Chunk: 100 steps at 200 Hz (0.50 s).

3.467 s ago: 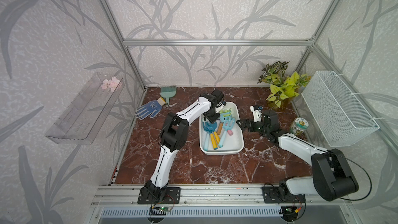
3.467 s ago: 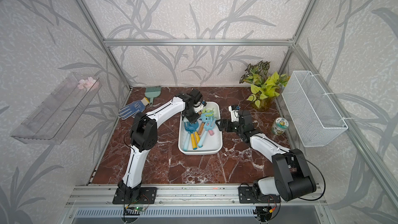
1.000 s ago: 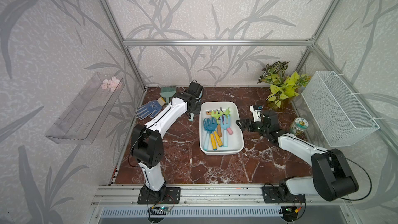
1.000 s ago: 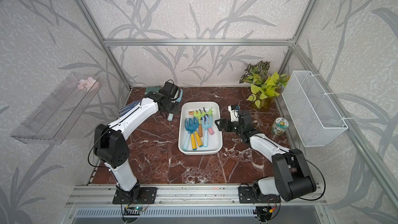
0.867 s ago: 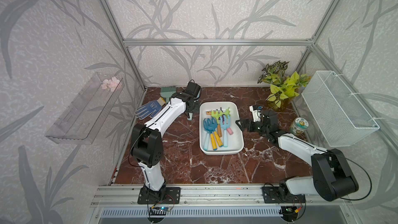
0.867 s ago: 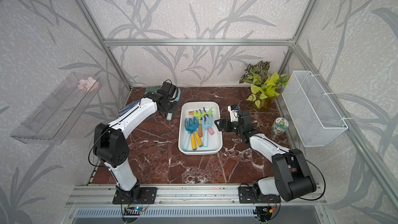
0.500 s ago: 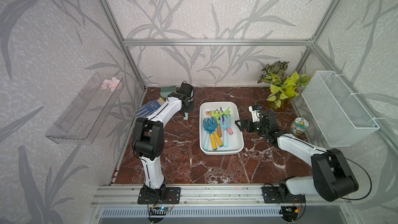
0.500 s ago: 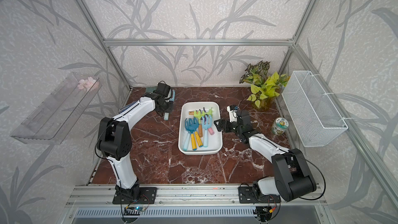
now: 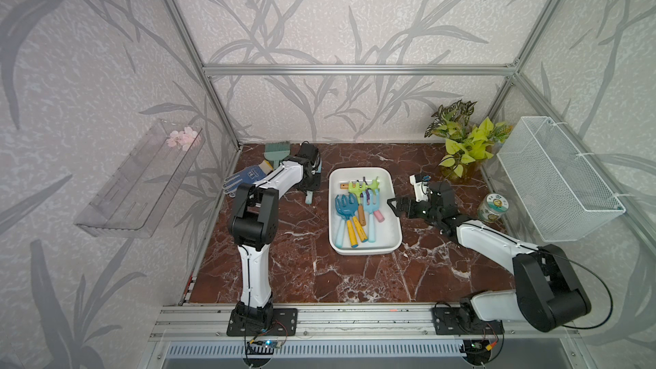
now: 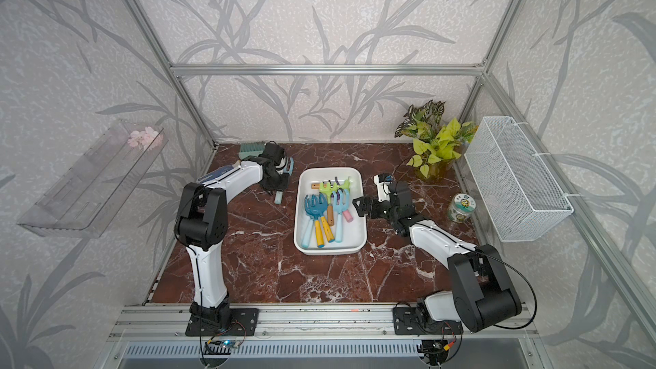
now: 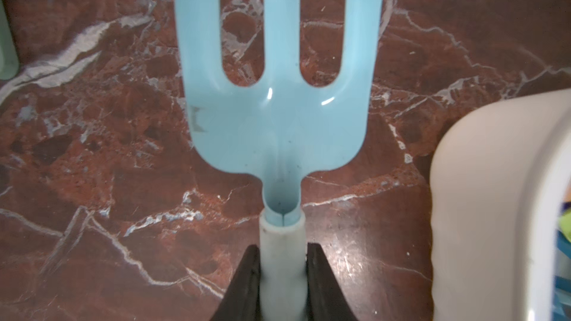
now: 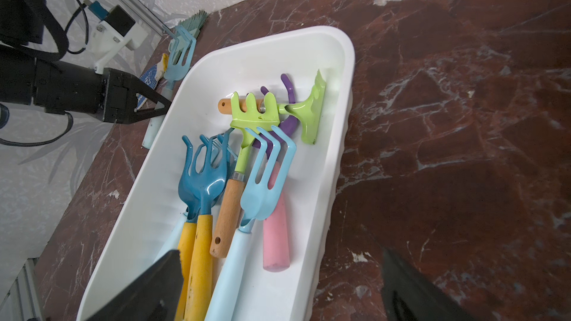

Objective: Take the hand rake out of the storage box
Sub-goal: Place the rake at the center of the board.

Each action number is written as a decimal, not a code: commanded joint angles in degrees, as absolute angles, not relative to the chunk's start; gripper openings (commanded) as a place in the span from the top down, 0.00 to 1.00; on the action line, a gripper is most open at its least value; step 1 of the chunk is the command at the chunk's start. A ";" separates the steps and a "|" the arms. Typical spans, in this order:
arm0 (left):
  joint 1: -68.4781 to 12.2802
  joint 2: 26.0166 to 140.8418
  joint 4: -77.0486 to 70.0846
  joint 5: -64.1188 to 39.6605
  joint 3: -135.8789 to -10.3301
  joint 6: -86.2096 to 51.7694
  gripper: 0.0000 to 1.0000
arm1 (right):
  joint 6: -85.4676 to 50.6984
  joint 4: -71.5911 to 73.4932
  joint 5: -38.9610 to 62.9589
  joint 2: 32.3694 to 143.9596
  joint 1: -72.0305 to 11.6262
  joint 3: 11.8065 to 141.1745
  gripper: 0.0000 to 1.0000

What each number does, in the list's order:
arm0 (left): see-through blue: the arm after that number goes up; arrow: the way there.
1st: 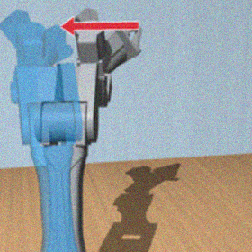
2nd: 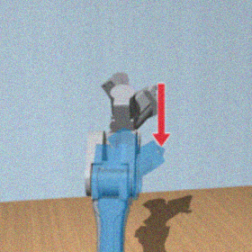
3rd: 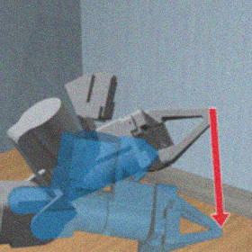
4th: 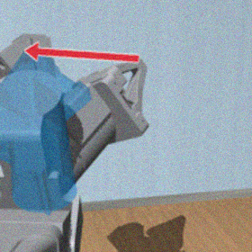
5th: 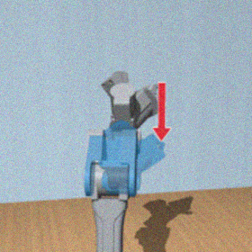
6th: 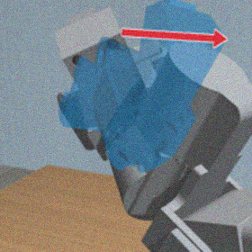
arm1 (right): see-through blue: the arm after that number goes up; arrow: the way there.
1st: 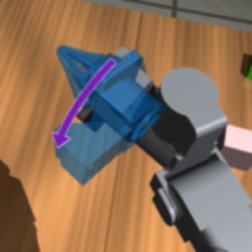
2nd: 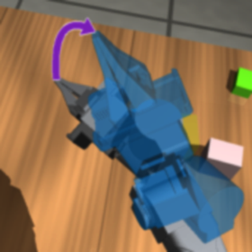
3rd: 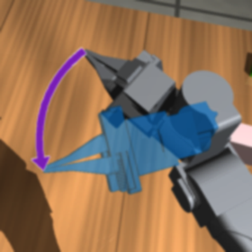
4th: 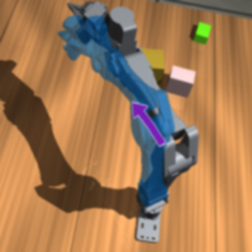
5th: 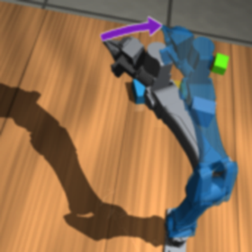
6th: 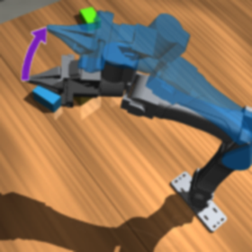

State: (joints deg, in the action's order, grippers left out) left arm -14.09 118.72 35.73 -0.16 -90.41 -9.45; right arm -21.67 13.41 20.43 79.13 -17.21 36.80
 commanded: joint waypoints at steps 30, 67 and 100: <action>-13.80 121.66 36.23 -0.35 -93.72 -11.25 0.85 | -22.55 12.57 19.42 79.67 -17.40 38.87 0.00; -13.80 122.34 36.52 0.10 -94.12 -12.18 0.83 | -22.59 12.37 19.30 79.79 -17.45 39.05 0.00; -13.80 123.44 37.66 0.21 -95.00 -13.01 0.78 | -22.66 12.16 19.19 79.98 -17.49 39.18 0.00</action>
State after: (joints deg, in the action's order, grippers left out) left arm -14.06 121.95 35.97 -0.12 -92.84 -11.75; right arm -22.48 12.93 19.90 79.20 -17.26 37.56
